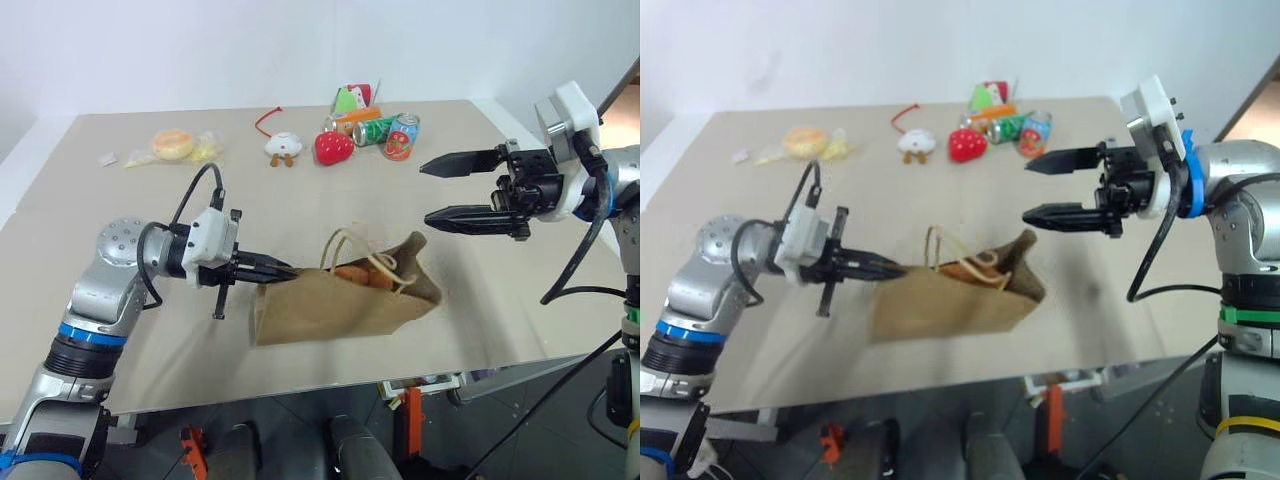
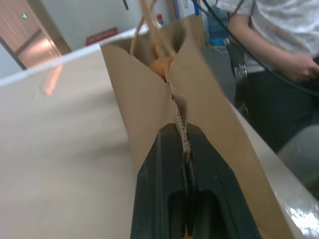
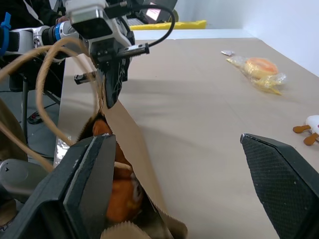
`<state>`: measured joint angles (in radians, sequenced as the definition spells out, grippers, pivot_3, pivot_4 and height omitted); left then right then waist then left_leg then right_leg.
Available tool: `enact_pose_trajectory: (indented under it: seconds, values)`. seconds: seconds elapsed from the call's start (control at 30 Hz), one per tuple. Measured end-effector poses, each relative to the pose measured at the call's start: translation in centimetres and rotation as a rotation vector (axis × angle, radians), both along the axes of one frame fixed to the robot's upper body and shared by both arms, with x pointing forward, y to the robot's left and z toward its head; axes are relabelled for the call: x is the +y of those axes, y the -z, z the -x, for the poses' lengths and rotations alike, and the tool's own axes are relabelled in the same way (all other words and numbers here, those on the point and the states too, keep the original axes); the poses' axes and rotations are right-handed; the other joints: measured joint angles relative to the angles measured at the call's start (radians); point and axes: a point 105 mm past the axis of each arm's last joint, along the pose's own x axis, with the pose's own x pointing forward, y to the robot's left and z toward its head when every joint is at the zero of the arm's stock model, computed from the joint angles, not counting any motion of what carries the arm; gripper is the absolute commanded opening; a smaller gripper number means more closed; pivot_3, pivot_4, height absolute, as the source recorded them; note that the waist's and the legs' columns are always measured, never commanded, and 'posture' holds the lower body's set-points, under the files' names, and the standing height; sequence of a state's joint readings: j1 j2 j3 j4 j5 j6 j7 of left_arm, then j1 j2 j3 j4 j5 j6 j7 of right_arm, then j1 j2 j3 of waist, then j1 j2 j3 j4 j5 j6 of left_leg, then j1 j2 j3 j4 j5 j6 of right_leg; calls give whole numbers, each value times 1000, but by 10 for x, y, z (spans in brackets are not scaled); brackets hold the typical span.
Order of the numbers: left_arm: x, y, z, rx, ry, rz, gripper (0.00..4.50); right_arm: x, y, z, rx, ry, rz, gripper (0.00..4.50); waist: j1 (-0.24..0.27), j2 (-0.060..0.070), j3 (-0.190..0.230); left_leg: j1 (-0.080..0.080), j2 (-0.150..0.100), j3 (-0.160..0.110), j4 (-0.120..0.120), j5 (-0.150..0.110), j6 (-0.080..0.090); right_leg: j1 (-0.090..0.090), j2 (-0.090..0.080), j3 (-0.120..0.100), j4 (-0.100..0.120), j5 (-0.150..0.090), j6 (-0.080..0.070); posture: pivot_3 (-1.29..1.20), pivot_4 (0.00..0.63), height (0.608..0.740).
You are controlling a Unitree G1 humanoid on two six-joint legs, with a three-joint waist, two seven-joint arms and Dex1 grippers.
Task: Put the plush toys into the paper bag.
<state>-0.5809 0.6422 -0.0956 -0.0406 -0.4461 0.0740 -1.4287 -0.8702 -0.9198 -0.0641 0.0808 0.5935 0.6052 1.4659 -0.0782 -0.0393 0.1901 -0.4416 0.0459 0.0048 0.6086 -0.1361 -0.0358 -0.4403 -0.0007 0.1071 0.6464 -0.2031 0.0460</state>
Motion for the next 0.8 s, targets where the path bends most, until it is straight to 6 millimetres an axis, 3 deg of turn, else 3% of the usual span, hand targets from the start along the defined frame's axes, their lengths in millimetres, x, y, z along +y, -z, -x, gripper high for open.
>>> enact_pose_trajectory:
  seconds: [0.07, 0.13, 0.17, 0.23, 0.3, 0.37, 0.43, 0.6, 0.67, 0.8]
  values:
    - [1, 5, -1, -6, 5, -24, 0, 2, 3, 0, 7, -7, 11, 4334, 0, 0, 0, 0, 0, 0, 0, 0, 0, 0, 0, 0, 0, 0, 0, 0, 150, 740]
    - [4, 5, -2, 14, -6, -29, 981, 3, 3, 1, 5, -11, 16, 4500, 0, 0, 0, 0, 0, 0, 0, 0, 0, 0, 0, 0, 0, 0, 0, 0, 150, 740]
    - [6, 4, -3, 39, -21, -23, 1195, 4, 3, 1, 3, -12, 17, 4500, 0, 0, 0, 0, 0, 0, 0, 0, 0, 0, 0, 0, 0, 0, 0, 0, 150, 740]
    - [9, -9, -6, 143, -65, 64, 1591, 4, 4, 1, -1, -10, 19, 4500, 0, 0, 0, 0, 0, 0, 0, 0, 0, 0, 0, 0, 0, 0, 0, 0, 150, 740]
    - [14, -34, -4, 187, -107, 123, 2453, 2, 6, -2, 0, 2, 21, 4500, 0, -1, 1, -1, 1, 0, 0, 0, 0, -1, 0, -1, 0, 0, 0, 0, 150, 740]
    - [18, -51, 0, 185, -128, 159, 2957, 0, 9, -5, 6, 15, 18, 4500, -1, -1, 1, -1, 1, 0, 0, 0, 0, -1, 0, -1, 0, 0, 0, 0, 150, 740]
    - [20, -60, 4, 187, -153, 181, 3738, -2, 10, -7, 7, 25, 16, 4500, -1, -1, 1, -1, 1, 0, 0, 0, 0, -1, 0, -1, 0, 0, 0, 0, 150, 740]
    - [30, -52, 2, 197, -286, 189, 3847, -5, 15, -14, 17, 46, 7, 4500, -2, -1, 1, 0, 1, 0, 0, 0, 1, -1, 0, -1, 1, 0, 0, 0, 150, 740]
    - [55, -30, -22, 166, -503, 164, 3847, -8, 21, -24, 30, 68, -11, 4500, -2, -1, 1, 2, 1, 1, 0, 0, 1, 0, 0, -1, 1, 0, 0, 0, 150, 740]
    - [76, -15, -38, 128, -656, 124, 3847, -9, 24, -31, 24, 82, -16, 4500, -2, -1, 1, 2, 1, 2, 0, 0, 1, 0, 0, -1, 1, 0, 0, 0, 150, 740]
